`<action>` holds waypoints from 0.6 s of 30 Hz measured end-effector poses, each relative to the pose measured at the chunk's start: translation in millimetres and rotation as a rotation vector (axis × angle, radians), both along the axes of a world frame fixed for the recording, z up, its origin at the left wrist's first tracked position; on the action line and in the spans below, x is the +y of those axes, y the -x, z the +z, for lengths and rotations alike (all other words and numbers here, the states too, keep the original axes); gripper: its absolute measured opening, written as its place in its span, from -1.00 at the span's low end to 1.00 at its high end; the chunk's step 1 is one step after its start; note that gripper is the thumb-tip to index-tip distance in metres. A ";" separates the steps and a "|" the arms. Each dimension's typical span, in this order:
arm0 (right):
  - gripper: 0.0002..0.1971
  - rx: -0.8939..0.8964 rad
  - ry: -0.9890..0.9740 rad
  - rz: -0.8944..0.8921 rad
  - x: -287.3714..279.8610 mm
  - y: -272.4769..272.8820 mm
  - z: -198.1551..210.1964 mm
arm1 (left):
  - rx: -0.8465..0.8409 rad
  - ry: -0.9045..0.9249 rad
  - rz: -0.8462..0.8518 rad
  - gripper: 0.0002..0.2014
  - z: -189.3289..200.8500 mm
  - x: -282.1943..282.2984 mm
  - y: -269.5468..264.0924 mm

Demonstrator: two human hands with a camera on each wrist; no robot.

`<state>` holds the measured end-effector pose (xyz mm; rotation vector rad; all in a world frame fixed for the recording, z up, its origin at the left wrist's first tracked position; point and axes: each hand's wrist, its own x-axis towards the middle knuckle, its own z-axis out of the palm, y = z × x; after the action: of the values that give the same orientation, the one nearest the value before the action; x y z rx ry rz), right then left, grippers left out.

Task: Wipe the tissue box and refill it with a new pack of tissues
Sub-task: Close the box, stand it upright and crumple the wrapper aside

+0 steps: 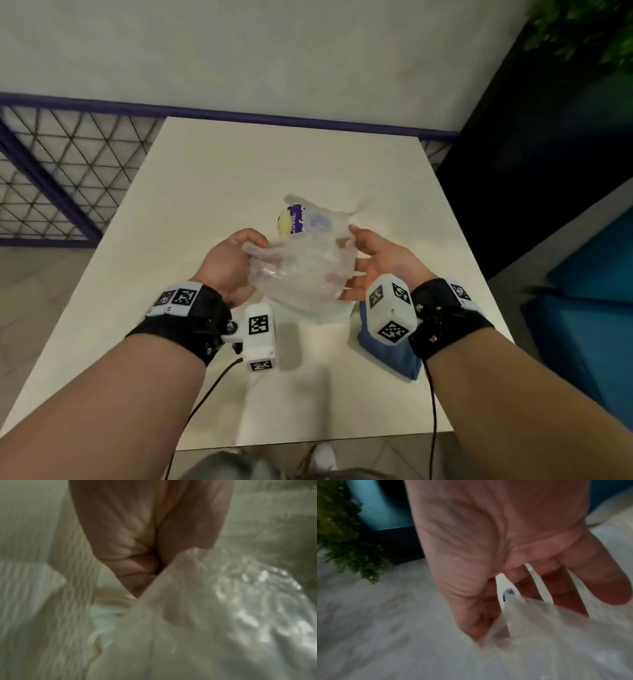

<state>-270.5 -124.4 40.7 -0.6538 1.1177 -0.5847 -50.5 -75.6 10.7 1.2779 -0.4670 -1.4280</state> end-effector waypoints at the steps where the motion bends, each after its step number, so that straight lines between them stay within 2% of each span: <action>1: -0.89 0.026 0.044 0.015 0.0 3.0 1.4 | 0.008 -0.015 0.010 -0.67 0.4 -2.5 3.9; 3: -0.82 0.183 0.162 0.040 -2.6 7.8 1.4 | 0.145 -0.014 0.042 -0.76 0.7 -6.4 8.3; 5: -0.80 0.281 0.236 0.035 -5.8 11.0 4.9 | 0.216 -0.027 -0.010 -0.80 3.5 -8.6 10.2; 7: -0.76 0.302 0.262 0.005 -8.8 14.4 5.0 | 0.127 -0.061 -0.103 -0.71 5.4 -10.9 11.8; 11: -0.80 0.240 0.263 -0.072 -8.5 17.5 5.5 | -0.160 -0.005 -0.245 -0.82 10.0 -11.5 28.2; 14: -0.59 0.218 0.251 0.027 -6.3 25.7 7.4 | -0.246 0.050 -0.274 -0.86 9.9 -10.1 36.6; 18: -0.35 0.245 0.368 0.118 -1.3 35.8 4.6 | -0.268 0.131 -0.246 -0.69 10.5 -10.0 39.3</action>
<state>-306.4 -125.7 45.3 -1.1256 1.1997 -0.6263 -89.9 -85.6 21.3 1.3452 -0.9103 -1.4055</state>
